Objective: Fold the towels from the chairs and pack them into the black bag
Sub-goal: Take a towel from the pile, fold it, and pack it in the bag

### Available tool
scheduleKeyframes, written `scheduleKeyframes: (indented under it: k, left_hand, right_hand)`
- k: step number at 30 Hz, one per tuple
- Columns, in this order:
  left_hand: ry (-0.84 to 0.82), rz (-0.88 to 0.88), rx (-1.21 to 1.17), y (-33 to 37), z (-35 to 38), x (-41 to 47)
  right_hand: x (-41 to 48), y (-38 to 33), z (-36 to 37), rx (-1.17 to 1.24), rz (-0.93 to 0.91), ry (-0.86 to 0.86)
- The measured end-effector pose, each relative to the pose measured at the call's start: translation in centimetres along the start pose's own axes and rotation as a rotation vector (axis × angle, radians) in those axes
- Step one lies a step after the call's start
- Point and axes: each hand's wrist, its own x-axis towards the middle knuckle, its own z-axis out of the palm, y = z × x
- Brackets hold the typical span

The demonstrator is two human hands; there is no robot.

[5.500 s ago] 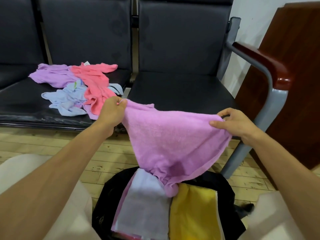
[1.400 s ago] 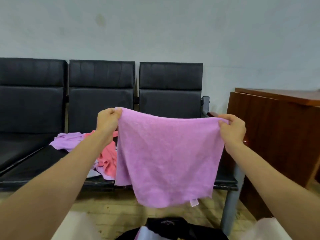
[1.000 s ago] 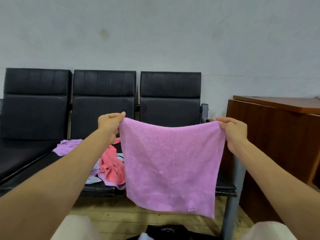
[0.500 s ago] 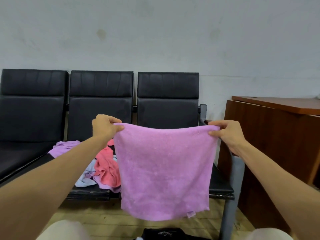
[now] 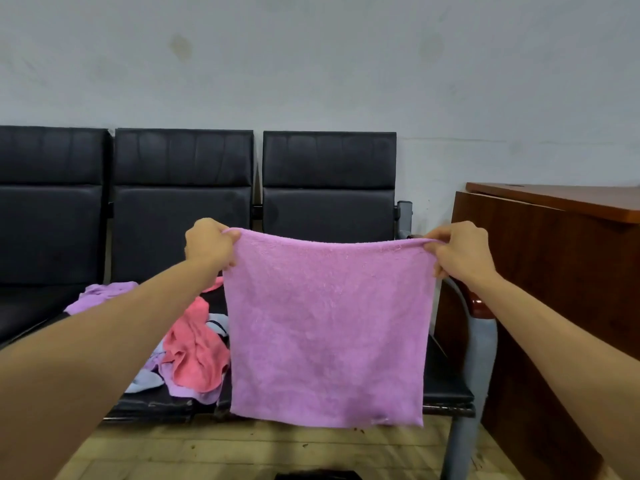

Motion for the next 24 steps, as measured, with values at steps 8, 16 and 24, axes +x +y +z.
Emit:
scheduleKeyframes:
  k: [8, 16, 24]
  left_hand:
    - [-0.068, -0.104, -0.175, -2.1, 5.7, 3.8]
    - [-0.18, -0.113, -0.038, -8.5, 10.9, 3.1]
    - [-0.353, -0.106, 0.008, -17.8, 12.7, -3.3]
  right_hand:
    - [4.1, 1.6, 4.7, 0.022, 0.067, 0.032]
    - [3.3, 5.4, 11.8, -0.027, 0.115, 0.02]
    - [-5.2, 11.2, 16.1, -0.062, 0.163, -0.211]
